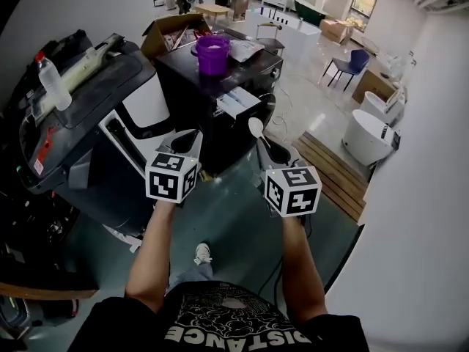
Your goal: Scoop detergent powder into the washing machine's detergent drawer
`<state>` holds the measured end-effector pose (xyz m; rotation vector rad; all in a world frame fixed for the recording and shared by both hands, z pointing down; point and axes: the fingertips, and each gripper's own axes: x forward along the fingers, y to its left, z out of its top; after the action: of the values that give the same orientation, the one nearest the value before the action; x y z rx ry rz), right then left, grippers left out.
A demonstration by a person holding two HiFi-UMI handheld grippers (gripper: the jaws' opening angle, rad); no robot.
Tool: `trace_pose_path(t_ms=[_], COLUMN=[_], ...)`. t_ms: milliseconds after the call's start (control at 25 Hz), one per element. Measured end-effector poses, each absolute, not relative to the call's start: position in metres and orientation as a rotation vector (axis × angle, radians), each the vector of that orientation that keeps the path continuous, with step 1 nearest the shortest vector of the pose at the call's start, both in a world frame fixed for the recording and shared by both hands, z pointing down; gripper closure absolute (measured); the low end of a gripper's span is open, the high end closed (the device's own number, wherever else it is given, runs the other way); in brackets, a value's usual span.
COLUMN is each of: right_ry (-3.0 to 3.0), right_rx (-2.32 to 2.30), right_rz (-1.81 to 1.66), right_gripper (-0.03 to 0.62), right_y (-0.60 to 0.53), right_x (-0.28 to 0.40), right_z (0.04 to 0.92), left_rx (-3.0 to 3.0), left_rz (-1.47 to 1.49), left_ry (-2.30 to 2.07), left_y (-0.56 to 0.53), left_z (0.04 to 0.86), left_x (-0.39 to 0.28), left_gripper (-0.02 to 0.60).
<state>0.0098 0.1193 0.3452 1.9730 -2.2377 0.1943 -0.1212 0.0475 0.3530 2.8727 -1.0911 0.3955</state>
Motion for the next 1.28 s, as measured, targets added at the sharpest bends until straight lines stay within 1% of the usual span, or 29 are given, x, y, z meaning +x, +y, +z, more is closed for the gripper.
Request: trace_pose_path(t_ms=[680,1280], right_ry=[-2.148,-2.119], right_rx=[1.998,2.039], right_rz=[0.246,0.252], right_gripper=[0.557,0.558], right_y=[-0.030,-0.095], right_x=[0.015,0.014], right_z=[0.343,0.348], left_rx=[2.876,2.904], left_rz=[0.388,0.383], left_ry=[-0.968,-0.891], left_y=[-0.112,-0.180], left_z=[0.352,0.357], left_x=[-0.107,-0.098], left_gripper=[0.580,0.580])
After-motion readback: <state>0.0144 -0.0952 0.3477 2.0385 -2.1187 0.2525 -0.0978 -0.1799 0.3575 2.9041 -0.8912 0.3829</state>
